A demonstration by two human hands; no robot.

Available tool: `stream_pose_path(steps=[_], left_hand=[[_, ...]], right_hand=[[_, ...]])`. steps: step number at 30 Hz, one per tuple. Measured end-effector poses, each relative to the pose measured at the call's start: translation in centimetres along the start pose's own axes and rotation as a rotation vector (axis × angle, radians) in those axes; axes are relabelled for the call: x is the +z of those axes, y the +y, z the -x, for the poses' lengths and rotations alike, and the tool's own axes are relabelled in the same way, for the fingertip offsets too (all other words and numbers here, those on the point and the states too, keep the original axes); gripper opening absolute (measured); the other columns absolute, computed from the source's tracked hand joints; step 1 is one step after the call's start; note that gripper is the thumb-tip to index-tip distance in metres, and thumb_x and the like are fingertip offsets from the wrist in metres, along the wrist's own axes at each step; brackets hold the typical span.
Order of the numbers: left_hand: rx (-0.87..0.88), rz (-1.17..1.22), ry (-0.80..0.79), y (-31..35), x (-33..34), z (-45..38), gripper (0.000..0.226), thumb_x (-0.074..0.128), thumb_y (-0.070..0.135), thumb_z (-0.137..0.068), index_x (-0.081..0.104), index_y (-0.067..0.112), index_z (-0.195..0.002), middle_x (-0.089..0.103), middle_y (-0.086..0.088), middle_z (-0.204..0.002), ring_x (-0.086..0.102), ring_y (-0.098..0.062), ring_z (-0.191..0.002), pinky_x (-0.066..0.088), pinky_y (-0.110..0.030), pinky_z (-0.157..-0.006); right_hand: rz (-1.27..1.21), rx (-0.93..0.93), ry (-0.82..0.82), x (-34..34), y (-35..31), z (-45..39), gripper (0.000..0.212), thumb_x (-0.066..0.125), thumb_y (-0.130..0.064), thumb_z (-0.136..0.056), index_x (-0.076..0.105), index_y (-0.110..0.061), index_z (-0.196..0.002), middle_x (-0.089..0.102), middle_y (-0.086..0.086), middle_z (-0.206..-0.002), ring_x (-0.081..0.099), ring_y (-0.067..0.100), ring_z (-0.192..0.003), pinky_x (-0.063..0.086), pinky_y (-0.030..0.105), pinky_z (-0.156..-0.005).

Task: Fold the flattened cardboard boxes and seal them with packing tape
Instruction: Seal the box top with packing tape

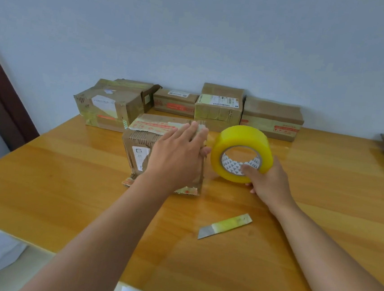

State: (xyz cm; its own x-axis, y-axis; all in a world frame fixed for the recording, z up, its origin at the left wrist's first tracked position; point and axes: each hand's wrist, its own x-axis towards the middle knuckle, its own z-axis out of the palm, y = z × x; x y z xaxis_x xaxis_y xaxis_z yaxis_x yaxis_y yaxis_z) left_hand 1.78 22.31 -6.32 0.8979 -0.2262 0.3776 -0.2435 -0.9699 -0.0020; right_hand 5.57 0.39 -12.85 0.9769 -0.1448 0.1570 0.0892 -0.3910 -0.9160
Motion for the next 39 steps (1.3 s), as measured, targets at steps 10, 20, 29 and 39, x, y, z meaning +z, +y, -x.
stream_pose_path(steps=[10, 20, 29, 39], left_hand=[[-0.031, 0.047, -0.014, -0.5, -0.4, 0.2, 0.050, 0.025, 0.038, -0.107, 0.028, 0.027, -0.155, 0.020, 0.011, -0.163, 0.018, -0.014, -0.151, 0.012, -0.034, -0.121], [-0.081, 0.092, 0.062, -3.1, 0.1, 0.7, 0.044, 0.029, 0.037, -0.106, 0.047, 0.034, -0.146, 0.036, 0.012, -0.157, 0.031, -0.017, -0.147, 0.023, -0.037, -0.118], [-0.171, 0.160, 0.120, -5.8, -0.1, 1.4, 0.044, 0.030, 0.038, -0.103, 0.055, 0.034, -0.139, 0.043, 0.013, -0.152, 0.036, -0.016, -0.144, 0.026, -0.038, -0.117], [-0.218, 0.175, 0.164, -7.1, 0.3, 1.7, 0.038, 0.035, 0.034, -0.105, 0.059, 0.033, -0.134, 0.047, 0.012, -0.149, 0.040, -0.018, -0.142, 0.031, -0.042, -0.115]], right_hand=[[0.090, -0.079, -0.029, 0.4, -0.1, 0.3, 0.033, 0.072, -0.029, -0.089, 0.053, -0.019, -0.114, 0.060, -0.001, -0.095, 0.056, 0.018, -0.083, 0.047, 0.034, -0.072], [0.156, -0.081, -0.031, 0.3, -0.1, 0.0, 0.039, 0.074, -0.031, -0.087, 0.048, -0.017, -0.113, 0.062, 0.001, -0.088, 0.060, 0.021, -0.078, 0.046, 0.034, -0.061], [0.165, -0.128, 0.003, 0.5, -0.4, 0.3, 0.038, 0.070, -0.021, -0.089, 0.046, -0.015, -0.118, 0.063, 0.006, -0.088, 0.061, 0.026, -0.080, 0.042, 0.032, -0.061], [0.124, -0.050, 0.092, 0.1, -0.1, 0.1, 0.048, 0.070, -0.027, -0.089, 0.044, -0.014, -0.127, 0.063, 0.004, -0.090, 0.059, 0.020, -0.078, 0.044, 0.030, -0.057]])
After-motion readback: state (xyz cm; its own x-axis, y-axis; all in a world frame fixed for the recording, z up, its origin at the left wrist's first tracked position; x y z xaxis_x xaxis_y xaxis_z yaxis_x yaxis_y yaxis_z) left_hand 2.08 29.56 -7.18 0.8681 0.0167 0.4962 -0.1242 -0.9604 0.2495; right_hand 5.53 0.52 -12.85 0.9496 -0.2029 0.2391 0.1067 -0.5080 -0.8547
